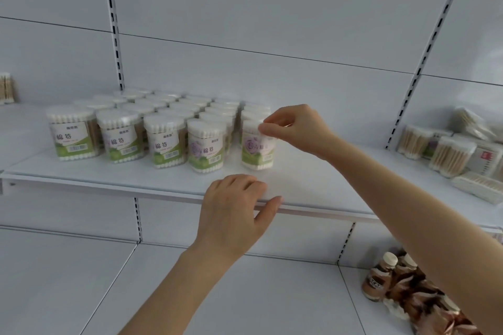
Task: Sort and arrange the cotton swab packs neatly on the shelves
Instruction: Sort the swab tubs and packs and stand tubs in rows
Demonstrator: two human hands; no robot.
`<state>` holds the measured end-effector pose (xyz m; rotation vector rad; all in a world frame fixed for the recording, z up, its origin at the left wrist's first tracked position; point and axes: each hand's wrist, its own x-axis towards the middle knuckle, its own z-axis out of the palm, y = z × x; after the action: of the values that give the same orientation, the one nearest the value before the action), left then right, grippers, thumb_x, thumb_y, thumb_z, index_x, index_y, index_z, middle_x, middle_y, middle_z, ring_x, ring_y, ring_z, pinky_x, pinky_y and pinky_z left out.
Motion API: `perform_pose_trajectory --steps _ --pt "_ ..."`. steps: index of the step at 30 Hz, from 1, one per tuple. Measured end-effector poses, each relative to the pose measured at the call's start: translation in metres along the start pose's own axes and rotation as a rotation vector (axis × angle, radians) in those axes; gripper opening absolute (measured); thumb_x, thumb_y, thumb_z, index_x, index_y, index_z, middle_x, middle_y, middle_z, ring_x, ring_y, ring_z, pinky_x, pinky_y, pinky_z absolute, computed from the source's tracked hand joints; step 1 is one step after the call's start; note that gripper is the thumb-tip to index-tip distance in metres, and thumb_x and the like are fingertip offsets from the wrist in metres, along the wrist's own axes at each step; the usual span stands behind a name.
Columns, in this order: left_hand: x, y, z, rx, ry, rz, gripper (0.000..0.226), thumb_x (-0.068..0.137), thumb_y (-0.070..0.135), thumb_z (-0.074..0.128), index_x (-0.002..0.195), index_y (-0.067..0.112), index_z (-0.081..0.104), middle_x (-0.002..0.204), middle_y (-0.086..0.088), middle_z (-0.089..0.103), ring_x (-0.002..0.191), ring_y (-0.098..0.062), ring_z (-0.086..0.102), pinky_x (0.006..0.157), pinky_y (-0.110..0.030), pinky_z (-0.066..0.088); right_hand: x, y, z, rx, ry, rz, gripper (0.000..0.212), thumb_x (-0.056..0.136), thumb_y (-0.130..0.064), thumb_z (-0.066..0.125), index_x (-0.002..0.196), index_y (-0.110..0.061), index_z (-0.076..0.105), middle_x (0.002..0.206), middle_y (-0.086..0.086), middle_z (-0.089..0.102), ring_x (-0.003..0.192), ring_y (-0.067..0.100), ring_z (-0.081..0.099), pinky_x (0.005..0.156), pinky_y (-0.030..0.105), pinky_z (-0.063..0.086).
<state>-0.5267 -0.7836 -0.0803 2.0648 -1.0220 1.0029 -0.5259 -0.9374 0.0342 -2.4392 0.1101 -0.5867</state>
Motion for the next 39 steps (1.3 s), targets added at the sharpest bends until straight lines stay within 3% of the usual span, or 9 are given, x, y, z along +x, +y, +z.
perform_pose_trajectory --steps 4,7,11,18,20,25,28,32,39 --pt "-0.001 -0.002 0.002 0.015 0.001 0.011 0.040 0.085 0.047 0.045 0.072 0.016 0.068 0.074 0.004 0.066 0.071 -0.018 0.063 0.062 -0.031 0.047 0.008 -0.003 0.010 -0.001 0.003 -0.006 0.017 0.080 -0.035 0.068 0.088 -0.020 0.070 0.087 0.014 0.065 0.070 0.014 0.050 0.049 0.014 0.037" --pt "0.000 -0.002 0.003 0.011 -0.014 0.009 0.041 0.086 0.047 0.045 0.073 0.016 0.068 0.075 0.004 0.066 0.071 -0.019 0.063 0.062 -0.033 0.048 0.012 -0.001 0.014 -0.010 0.010 -0.011 0.018 0.081 -0.035 0.068 0.090 -0.019 0.069 0.095 0.019 0.066 0.073 0.014 0.050 0.053 0.019 0.038" --pt "-0.001 -0.002 0.004 0.019 -0.014 0.009 0.040 0.086 0.047 0.044 0.073 0.017 0.067 0.075 0.004 0.065 0.070 -0.019 0.062 0.062 -0.032 0.047 0.015 0.001 0.015 -0.012 0.014 -0.009 0.018 0.081 -0.035 0.068 0.092 -0.020 0.068 0.097 0.014 0.065 0.081 0.019 0.055 0.055 0.017 0.039" --pt "-0.001 -0.002 0.004 0.011 -0.015 0.009 0.040 0.086 0.047 0.045 0.072 0.016 0.066 0.073 0.004 0.065 0.069 -0.020 0.062 0.061 -0.032 0.047 0.019 0.005 0.018 -0.007 0.009 -0.011 0.022 0.080 -0.036 0.068 0.096 -0.021 0.066 0.103 0.006 0.063 0.076 0.010 0.051 0.046 0.007 0.037" --pt "-0.001 -0.002 0.003 0.010 -0.023 0.008 0.041 0.086 0.047 0.044 0.072 0.016 0.066 0.072 0.004 0.064 0.067 -0.020 0.061 0.061 -0.032 0.047 0.019 0.006 0.018 -0.001 -0.001 -0.016 0.023 0.080 -0.037 0.069 0.096 -0.021 0.066 0.104 0.008 0.063 0.075 0.011 0.052 0.051 0.011 0.038" --pt "0.002 -0.003 0.001 0.020 -0.081 0.012 0.044 0.085 0.048 0.041 0.070 0.016 0.066 0.069 0.004 0.063 0.064 -0.021 0.060 0.057 -0.035 0.047 0.013 0.009 0.009 0.060 0.045 -0.005 0.017 0.082 -0.041 0.065 0.093 -0.027 0.064 0.108 0.000 0.063 0.100 0.013 0.058 0.069 0.019 0.042" --pt "0.008 -0.001 0.001 0.022 -0.095 0.011 0.048 0.084 0.049 0.038 0.065 0.014 0.064 0.062 0.002 0.060 0.058 -0.023 0.058 0.053 -0.034 0.045 0.005 0.019 -0.007 0.036 0.125 0.001 0.018 0.086 -0.033 0.062 0.098 -0.020 0.066 0.106 -0.001 0.066 0.097 0.013 0.060 0.067 0.016 0.044" --pt "0.023 0.021 0.009 -0.028 -0.070 0.054 0.047 0.083 0.046 0.040 0.074 0.011 0.070 0.064 -0.002 0.064 0.057 -0.026 0.060 0.051 -0.035 0.047 -0.011 0.048 -0.042 -0.049 0.185 0.055 0.024 0.089 -0.027 0.059 0.106 -0.012 0.064 0.106 0.003 0.066 0.100 0.017 0.060 0.085 0.027 0.047" --pt "0.049 0.105 0.056 -0.159 -0.111 0.144 0.040 0.082 0.043 0.049 0.081 0.011 0.072 0.072 -0.001 0.068 0.060 -0.023 0.064 0.054 -0.031 0.049 -0.050 0.125 -0.136 -0.182 0.320 0.184 0.027 0.089 -0.027 0.058 0.110 -0.011 0.064 0.106 0.004 0.066 0.100 0.018 0.060 0.082 0.022 0.043"
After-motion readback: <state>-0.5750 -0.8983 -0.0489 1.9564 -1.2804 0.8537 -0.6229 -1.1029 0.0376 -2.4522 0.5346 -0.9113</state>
